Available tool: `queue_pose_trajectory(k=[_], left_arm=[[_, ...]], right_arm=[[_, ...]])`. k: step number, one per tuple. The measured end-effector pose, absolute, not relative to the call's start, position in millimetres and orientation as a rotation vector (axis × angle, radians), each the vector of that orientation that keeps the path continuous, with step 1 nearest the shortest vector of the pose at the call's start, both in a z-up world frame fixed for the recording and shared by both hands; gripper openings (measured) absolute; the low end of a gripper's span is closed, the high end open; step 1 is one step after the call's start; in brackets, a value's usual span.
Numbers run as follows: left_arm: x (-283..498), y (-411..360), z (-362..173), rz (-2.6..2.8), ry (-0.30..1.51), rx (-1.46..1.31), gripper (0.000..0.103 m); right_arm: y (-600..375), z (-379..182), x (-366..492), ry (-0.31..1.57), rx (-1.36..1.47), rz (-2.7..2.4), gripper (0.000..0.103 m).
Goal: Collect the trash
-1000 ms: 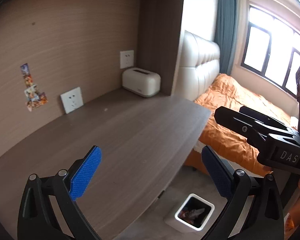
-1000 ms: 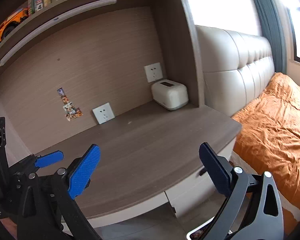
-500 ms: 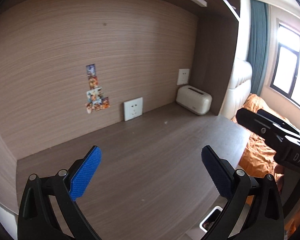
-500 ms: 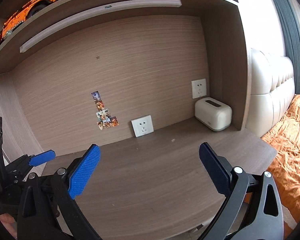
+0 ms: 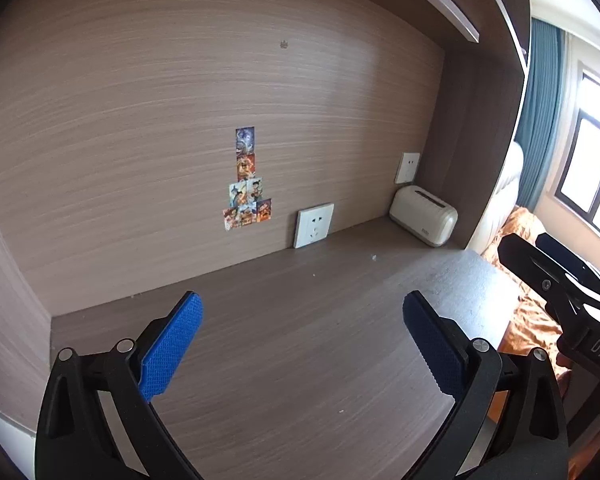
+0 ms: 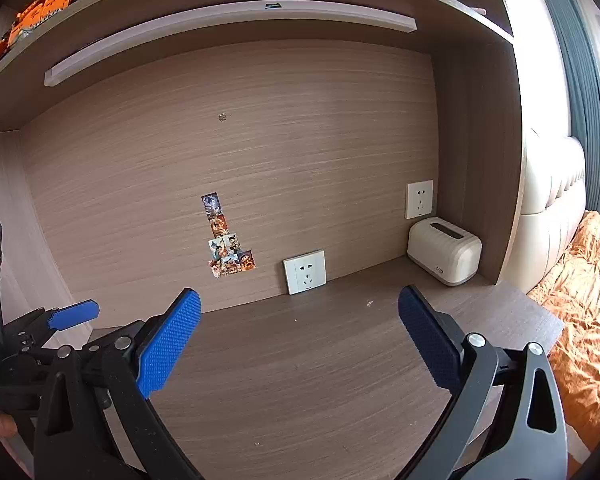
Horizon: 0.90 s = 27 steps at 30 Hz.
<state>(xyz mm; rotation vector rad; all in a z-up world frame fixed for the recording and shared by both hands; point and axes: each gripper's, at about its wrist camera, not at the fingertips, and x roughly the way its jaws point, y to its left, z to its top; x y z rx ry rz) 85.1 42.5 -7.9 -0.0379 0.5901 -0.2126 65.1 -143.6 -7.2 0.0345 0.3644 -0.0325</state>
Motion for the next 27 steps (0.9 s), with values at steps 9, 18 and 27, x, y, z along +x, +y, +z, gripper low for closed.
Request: queue_pose_trajectory(k=[9,18,27], left_arm=[[89,52,-5,-0.214,0.574,0.007,0.098],[90,55,-2,-0.195,0.556,0.044,0.098],[92,58,1,-0.185,0.542,0.065,0.098]], right_arm=[[-129,-6,66,0.357,0.042,-0.05,0.098],[-118,-6,65,0.359,0.036,-0.061,0.098],[-109,-6,64,0.359,0.035,-0.068,0.098]])
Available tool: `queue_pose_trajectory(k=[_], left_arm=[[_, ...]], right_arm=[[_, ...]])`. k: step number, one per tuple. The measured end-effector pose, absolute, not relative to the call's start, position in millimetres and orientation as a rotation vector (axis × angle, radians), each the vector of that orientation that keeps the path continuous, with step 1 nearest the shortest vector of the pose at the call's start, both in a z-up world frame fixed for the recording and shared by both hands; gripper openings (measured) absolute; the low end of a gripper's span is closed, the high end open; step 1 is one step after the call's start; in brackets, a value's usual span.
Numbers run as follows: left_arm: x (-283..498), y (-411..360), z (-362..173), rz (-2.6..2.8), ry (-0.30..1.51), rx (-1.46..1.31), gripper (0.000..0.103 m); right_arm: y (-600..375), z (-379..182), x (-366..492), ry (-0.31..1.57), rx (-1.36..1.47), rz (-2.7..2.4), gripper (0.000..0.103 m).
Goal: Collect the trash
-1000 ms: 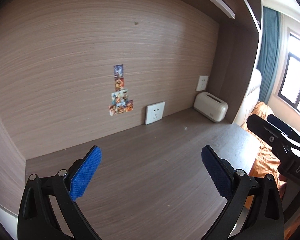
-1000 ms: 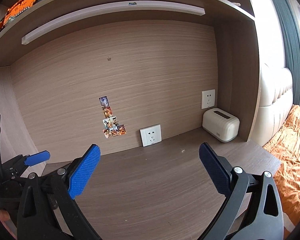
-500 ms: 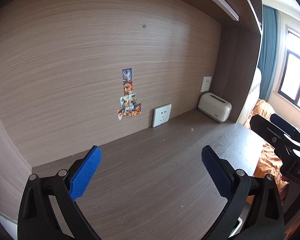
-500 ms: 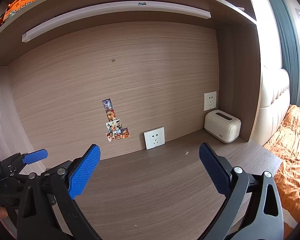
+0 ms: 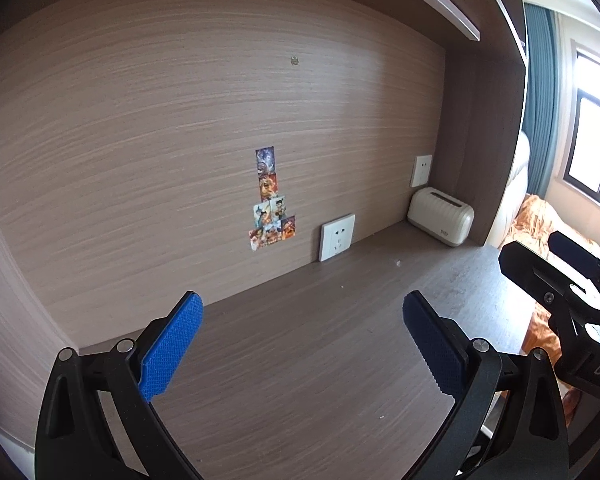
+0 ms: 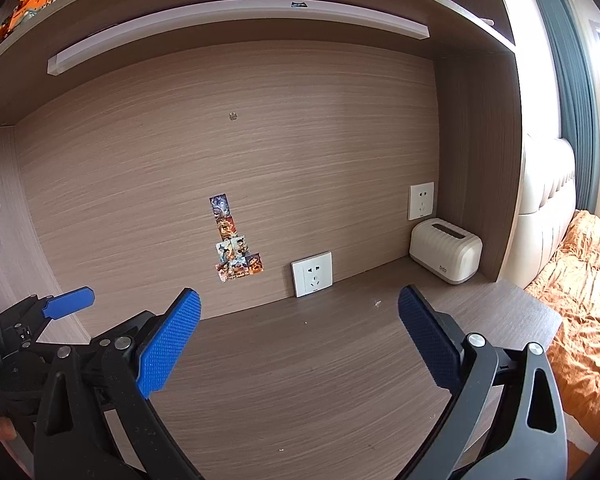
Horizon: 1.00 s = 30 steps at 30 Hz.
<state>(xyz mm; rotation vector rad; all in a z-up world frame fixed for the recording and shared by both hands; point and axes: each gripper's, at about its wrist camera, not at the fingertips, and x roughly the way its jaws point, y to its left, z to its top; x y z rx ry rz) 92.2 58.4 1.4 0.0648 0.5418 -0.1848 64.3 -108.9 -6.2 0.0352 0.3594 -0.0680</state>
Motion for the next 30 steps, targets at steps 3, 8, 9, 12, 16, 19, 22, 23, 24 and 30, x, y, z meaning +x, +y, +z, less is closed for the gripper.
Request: queue_pose_trajectory(k=[3,8,9,12,16,19,22,23,24,30], left_arm=[[94,59,2,-0.182,0.537,0.075,0.098],[94,62,3,-0.188,0.539,0.073,0.098],[94,63,3,-0.188,0.54,0.07,0.098],[95,64,3,-0.185,0.542,0.071,0.098],[98,65,3,-0.181,0.546,0.069,0.098],[101,65,2,-0.174,0.547,0.074,0.098],[105,65,1,-0.173,0.551,0.076,0.098],[106,65,1,-0.172,0.551,0.076,0.098],[106,65,0,-0.172,0.55,0.077,0.098],[107,62,-1,-0.177,0.545,0.087,0.098]], right_arm=[[-106,-6,65,0.359,0.034,-0.069,0.098],[-102,-6,66,0.354,0.033,-0.068,0.098],[-101,-6,68,0.352,0.032,-0.068,0.098],[-99,-7,70,0.351,0.031,-0.067,0.098],[-97,-6,72,0.346,0.031,-0.068,0.098],[-96,-6,73,0.343,0.03,-0.069,0.098],[-98,-6,74,0.342,0.034,-0.07,0.098],[-98,-6,73,0.34,0.034,-0.072,0.098],[-98,-6,72,0.34,0.032,-0.072,0.098],[-101,-6,73,0.343,0.032,-0.079,0.098]])
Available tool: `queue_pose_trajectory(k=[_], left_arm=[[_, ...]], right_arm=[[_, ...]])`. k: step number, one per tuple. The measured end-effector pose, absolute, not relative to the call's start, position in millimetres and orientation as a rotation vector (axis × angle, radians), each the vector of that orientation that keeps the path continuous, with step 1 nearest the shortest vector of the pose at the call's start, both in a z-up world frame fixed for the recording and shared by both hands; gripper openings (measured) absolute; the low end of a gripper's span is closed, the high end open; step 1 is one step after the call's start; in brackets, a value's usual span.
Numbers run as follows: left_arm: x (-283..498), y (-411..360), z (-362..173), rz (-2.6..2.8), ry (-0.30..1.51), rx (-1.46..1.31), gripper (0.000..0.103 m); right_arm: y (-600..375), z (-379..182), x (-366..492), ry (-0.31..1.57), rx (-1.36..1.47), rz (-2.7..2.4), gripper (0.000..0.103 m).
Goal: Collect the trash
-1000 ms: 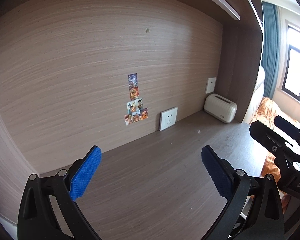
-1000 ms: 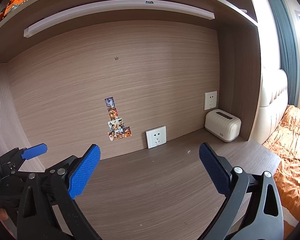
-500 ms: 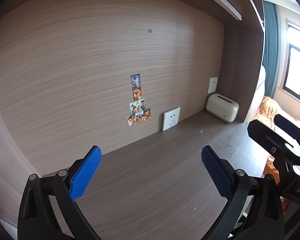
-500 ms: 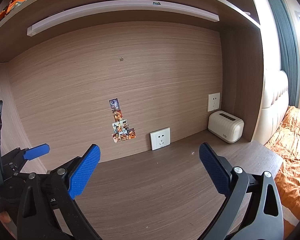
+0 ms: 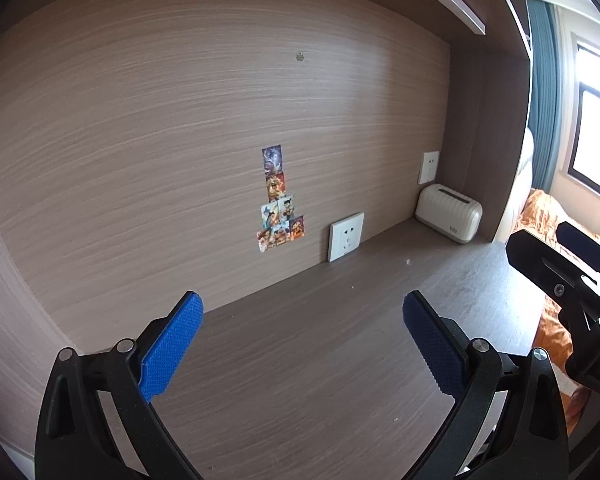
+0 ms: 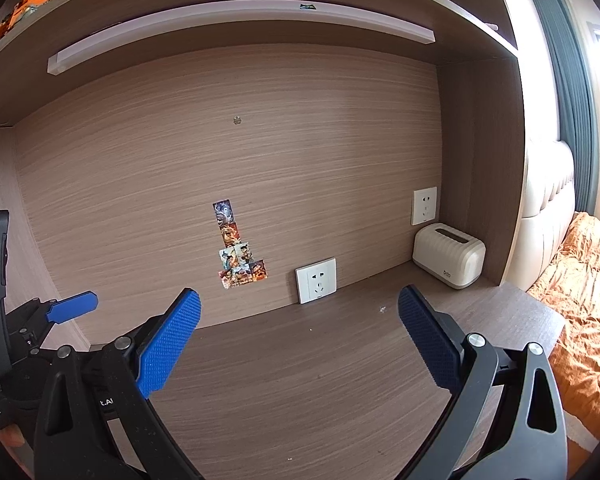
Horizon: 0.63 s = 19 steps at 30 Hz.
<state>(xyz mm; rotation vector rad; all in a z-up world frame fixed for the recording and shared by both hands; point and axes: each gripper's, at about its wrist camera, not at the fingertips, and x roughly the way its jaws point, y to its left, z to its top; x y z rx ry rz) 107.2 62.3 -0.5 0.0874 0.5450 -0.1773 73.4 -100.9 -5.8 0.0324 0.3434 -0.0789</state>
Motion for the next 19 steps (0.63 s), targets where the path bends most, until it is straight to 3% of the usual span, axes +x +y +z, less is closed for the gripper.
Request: queue_pose_trajectory(k=[19], left_arm=[[145,75,-16,-0.149,0.578,0.071,0.098]], right_arm=[[-94,-20,111,0.387,0.034,-0.092,0.098]])
